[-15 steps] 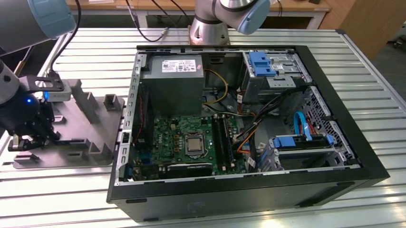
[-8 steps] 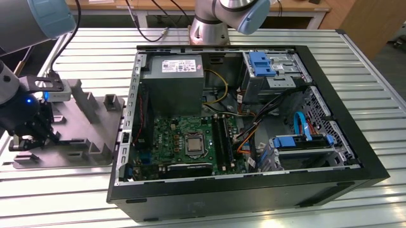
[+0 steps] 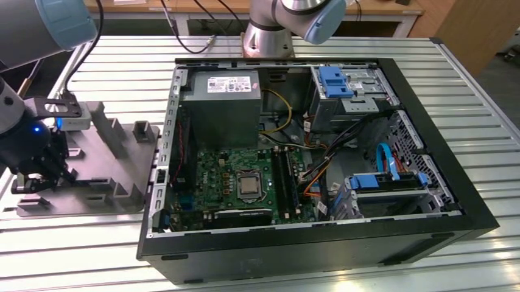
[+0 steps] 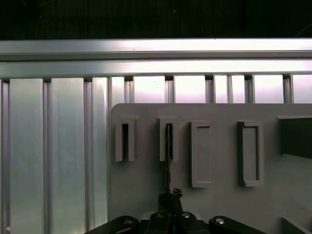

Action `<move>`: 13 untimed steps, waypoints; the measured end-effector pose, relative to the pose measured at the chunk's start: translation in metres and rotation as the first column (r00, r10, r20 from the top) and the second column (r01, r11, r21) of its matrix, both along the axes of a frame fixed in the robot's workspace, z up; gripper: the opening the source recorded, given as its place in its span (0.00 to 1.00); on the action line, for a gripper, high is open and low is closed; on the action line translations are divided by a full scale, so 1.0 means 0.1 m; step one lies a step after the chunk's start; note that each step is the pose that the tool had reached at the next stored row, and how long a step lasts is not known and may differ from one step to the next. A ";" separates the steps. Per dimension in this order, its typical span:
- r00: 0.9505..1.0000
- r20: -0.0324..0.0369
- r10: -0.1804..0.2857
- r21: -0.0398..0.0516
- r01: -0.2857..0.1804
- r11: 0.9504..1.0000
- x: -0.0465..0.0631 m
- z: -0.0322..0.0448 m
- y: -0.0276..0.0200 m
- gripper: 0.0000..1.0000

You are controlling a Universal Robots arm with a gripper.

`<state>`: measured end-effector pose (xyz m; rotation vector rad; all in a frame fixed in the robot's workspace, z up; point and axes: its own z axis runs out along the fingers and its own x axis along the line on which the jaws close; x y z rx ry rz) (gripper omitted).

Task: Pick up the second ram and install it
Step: 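Pick up the second ram and move it above second insertion slot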

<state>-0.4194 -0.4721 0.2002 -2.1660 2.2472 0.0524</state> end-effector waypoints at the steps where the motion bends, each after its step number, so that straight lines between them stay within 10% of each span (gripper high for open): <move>1: 1.000 0.000 0.000 0.000 0.000 1.000 0.00 0.000 0.000 0.11; 13: 1.000 0.000 0.000 0.000 0.000 1.000 0.00 0.064 -0.003 0.11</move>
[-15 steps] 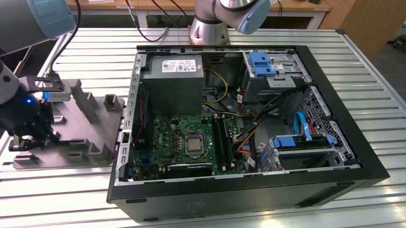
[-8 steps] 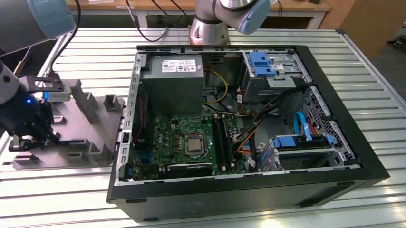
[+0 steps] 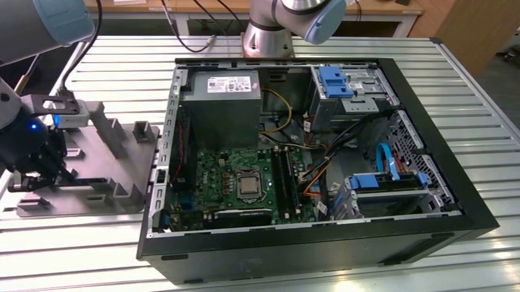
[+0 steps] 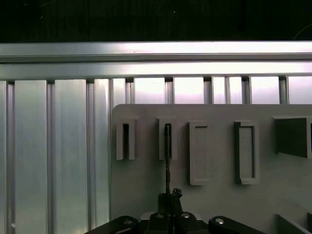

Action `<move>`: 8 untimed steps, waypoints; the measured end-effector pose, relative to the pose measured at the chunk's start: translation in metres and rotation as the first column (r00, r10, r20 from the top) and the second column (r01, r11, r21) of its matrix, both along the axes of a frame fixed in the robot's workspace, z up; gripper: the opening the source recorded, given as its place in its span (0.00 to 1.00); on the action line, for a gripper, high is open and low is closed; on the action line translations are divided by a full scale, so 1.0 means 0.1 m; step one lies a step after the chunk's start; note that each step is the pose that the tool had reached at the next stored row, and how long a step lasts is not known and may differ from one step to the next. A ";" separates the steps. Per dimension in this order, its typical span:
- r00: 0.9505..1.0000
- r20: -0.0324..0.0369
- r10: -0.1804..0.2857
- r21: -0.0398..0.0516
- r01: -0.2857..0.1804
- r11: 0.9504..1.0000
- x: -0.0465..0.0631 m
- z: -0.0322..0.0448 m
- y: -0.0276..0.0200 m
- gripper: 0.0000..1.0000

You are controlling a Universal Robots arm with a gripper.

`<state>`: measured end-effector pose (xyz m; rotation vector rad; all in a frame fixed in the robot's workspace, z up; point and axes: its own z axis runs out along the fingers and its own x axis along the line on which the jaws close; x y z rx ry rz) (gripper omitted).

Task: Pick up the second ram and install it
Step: 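Pick up the second ram and move it above second insertion slot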

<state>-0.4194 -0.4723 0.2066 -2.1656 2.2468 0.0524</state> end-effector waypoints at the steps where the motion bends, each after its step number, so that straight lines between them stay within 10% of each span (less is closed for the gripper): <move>1: 1.000 0.000 0.001 0.000 -0.001 1.000 0.00 0.000 0.000 0.11; 8: 1.000 0.000 0.002 0.000 -0.002 1.000 0.00 0.061 0.000 0.11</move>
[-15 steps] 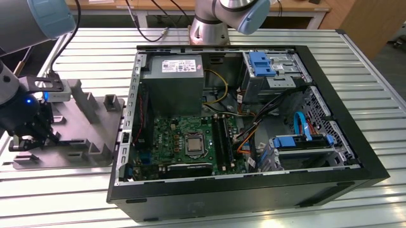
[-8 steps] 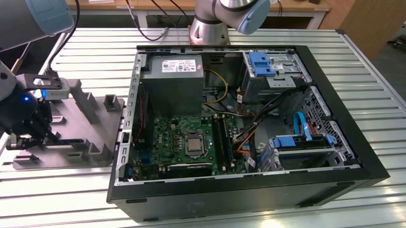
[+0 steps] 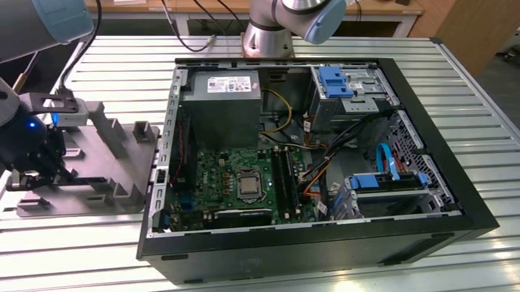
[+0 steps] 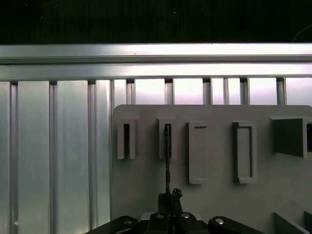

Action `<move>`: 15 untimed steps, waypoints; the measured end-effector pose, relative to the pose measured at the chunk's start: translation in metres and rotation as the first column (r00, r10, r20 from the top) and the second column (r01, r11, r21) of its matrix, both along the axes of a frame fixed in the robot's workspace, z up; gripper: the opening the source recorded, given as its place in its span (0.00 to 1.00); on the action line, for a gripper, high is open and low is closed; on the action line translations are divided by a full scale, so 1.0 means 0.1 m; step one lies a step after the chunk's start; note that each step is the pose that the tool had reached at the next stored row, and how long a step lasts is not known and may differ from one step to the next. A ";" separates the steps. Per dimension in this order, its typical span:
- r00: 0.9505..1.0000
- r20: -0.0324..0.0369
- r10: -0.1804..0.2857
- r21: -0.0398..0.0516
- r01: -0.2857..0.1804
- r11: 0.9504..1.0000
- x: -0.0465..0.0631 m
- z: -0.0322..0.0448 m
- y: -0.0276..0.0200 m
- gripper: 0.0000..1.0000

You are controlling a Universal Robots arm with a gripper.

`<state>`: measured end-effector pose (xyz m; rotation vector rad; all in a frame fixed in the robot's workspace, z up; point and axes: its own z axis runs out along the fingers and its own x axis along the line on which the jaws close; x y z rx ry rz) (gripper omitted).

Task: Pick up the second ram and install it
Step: 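Pick up the second ram and move it above second insertion slot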

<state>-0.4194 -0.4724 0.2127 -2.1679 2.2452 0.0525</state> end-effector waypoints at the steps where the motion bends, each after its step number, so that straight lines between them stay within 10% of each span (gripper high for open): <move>1: 1.000 0.000 0.000 0.000 0.000 1.000 0.00 0.039 0.000 0.11; 15: 1.000 0.000 0.000 0.000 0.000 1.000 0.00 0.601 0.000 0.11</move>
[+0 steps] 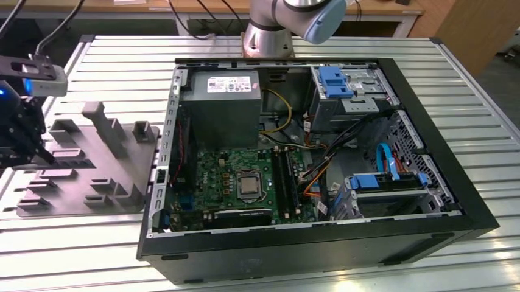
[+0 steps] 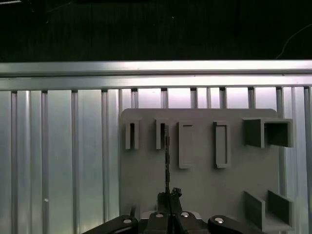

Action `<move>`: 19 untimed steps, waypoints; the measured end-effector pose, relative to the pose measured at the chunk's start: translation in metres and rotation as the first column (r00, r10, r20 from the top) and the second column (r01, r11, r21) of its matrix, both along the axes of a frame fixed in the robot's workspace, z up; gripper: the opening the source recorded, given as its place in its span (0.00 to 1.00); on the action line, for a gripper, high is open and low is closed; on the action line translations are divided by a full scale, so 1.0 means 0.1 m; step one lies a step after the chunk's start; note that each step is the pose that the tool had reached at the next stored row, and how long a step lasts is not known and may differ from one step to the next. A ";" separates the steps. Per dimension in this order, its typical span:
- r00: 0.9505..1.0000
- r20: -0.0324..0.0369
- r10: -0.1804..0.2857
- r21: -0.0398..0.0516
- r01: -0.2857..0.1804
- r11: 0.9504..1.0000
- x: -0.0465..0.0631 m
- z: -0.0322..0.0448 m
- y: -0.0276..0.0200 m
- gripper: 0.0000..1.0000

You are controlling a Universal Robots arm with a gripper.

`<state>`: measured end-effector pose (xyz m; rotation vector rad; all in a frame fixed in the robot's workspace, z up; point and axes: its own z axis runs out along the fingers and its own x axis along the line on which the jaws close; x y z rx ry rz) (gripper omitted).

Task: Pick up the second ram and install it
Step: 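Pick up the second ram and move it above second insertion slot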

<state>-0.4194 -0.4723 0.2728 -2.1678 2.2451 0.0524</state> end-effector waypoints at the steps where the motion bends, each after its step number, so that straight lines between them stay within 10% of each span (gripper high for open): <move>1: 1.000 0.000 0.000 0.000 0.000 1.000 0.00 0.044 0.000 0.11; 19: 1.000 0.000 0.000 0.000 0.000 1.000 0.00 0.833 0.000 0.11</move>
